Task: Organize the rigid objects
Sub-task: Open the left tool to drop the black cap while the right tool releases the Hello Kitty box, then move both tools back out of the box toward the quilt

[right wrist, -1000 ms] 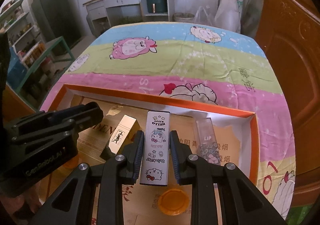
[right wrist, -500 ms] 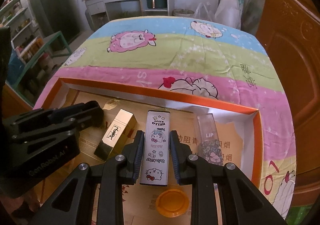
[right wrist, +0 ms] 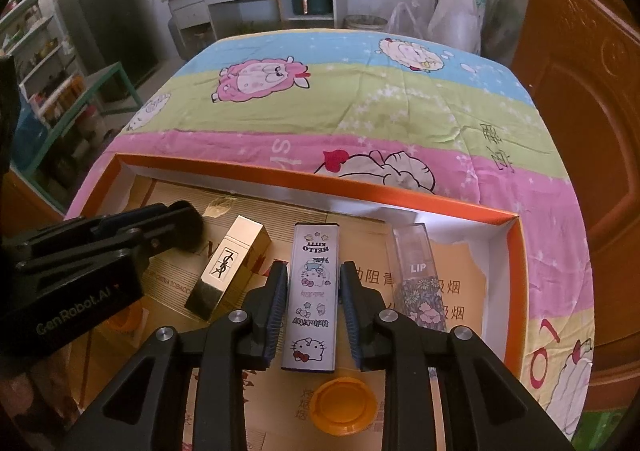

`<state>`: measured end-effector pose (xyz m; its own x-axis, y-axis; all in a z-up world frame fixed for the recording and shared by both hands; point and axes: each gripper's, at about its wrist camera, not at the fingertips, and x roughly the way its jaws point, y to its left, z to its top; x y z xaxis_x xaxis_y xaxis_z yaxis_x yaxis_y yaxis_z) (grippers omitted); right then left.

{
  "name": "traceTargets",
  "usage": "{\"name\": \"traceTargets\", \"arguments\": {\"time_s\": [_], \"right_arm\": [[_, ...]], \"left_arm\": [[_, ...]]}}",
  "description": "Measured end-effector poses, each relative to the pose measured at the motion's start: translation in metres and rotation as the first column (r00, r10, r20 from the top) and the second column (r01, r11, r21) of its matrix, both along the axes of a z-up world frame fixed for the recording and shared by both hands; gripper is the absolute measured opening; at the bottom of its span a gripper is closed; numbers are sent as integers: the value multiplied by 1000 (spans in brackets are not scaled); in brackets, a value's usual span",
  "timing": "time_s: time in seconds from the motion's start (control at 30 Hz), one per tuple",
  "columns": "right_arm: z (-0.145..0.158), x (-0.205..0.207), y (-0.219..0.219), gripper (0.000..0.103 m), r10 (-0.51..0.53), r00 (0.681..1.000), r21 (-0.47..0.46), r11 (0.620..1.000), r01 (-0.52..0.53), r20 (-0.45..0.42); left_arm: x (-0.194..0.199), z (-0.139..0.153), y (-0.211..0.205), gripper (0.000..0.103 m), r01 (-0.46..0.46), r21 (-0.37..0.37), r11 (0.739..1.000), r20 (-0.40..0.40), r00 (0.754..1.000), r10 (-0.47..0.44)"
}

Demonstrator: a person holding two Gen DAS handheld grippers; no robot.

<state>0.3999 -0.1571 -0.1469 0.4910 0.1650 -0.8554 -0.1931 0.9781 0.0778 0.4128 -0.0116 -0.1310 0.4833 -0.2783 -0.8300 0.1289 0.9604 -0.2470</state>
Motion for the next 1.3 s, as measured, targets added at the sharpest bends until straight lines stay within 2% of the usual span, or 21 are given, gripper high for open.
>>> {"name": "traceTargets", "arguments": {"time_s": [0.07,0.2,0.7,1.3], "right_arm": [[1,-1,-1,33,0,1000,2,1000,0,2],[5,-3,-1,46,-4,1000,2,1000,4,11],[33,-29,-5,46,-14,998,19,1000,13,59],[68,-75,-11,46,-39,993,34,999,35,112]], "left_arm": [[-1,1,1,35,-4,8,1000,6,1000,4],[-6,8,4,35,-3,-10,1000,34,999,4],[-35,40,13,35,-19,5,1000,133,991,18],[-83,75,9,35,-35,40,999,212,977,26]]}}
